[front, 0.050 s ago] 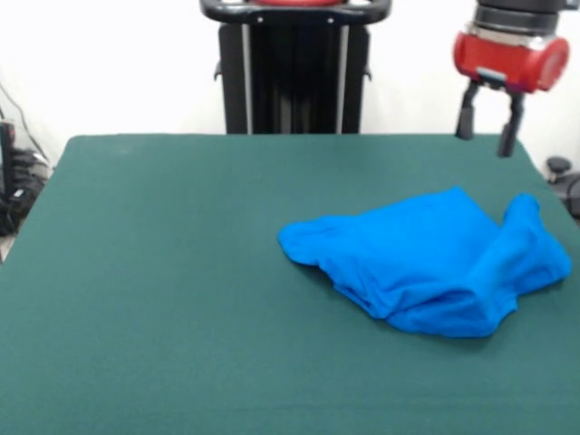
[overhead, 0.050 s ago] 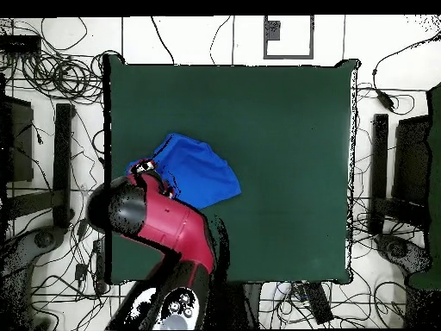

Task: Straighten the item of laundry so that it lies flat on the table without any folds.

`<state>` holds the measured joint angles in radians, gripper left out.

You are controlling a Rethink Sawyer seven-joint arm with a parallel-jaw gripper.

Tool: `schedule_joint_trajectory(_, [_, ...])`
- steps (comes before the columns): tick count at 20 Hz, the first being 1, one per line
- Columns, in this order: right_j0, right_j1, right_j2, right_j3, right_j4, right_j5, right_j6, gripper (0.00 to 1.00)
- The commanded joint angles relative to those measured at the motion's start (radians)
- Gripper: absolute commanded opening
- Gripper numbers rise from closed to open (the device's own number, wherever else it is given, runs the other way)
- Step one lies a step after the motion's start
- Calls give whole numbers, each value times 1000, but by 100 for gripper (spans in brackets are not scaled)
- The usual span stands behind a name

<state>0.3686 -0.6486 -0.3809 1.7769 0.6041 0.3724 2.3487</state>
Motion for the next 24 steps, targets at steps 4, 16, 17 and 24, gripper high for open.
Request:
schedule_joint_trajectory(4, [-36, 44, 152, 108, -85, -97, 71, 100])
schedule_joint_trajectory(16, [-71, 122, 162, 49, -123, -54, 81, 100])
schedule_joint_trajectory(17, [-79, 123, 169, 50, -129, -56, 72, 100])
schedule_joint_trajectory(24, [-106, 155, 195, 35, -150, -89, 71, 100])
